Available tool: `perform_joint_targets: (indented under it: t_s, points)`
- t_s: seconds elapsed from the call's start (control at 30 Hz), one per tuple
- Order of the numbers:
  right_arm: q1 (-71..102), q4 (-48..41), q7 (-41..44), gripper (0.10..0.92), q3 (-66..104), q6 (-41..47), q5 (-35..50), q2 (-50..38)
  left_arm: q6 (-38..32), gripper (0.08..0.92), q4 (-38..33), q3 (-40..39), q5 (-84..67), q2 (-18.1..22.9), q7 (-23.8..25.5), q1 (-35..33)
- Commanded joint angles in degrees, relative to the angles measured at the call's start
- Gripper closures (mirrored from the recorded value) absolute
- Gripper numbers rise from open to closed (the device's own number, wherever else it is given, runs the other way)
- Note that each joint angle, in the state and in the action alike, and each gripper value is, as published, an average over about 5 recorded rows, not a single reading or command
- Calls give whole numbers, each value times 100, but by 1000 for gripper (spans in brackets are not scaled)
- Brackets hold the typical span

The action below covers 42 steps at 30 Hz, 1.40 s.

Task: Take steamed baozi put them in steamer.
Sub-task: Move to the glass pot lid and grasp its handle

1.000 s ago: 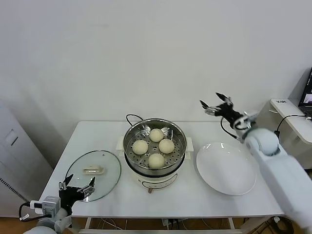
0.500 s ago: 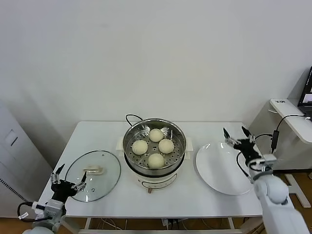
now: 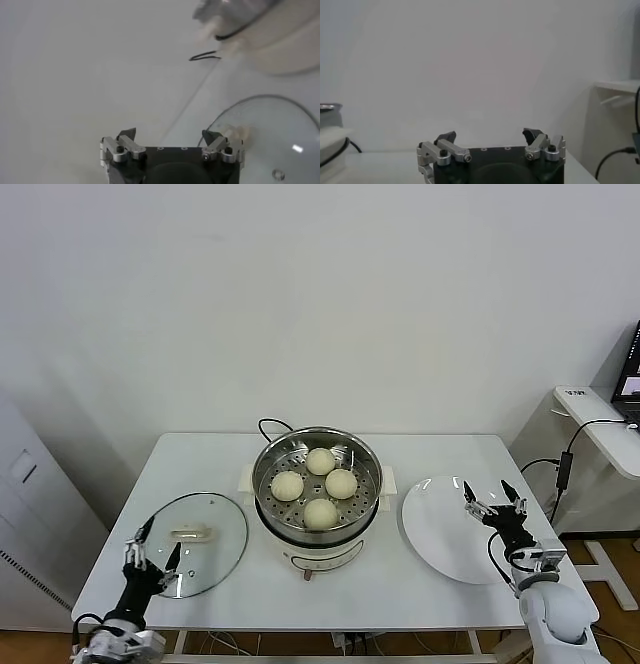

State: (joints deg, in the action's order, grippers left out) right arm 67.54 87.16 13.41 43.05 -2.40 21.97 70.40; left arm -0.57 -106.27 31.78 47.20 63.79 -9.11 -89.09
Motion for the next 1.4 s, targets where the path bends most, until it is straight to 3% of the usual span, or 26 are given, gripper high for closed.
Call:
perform_joint_targets:
  t_s: [0.03,0.33,1.4]
  points:
    - [191,-38,55,203,164,-70,-161,181,-777,177,1054,-41,3025,325,-451,526]
    - [175,-188,143,203,190,-159,-277,216,-725,177,1594,32,3443,468,-680,1129]
    - [-40,-446,293,203,-54,-223,-437,274,-486,177,2328,-80,3489,656,-526,1801]
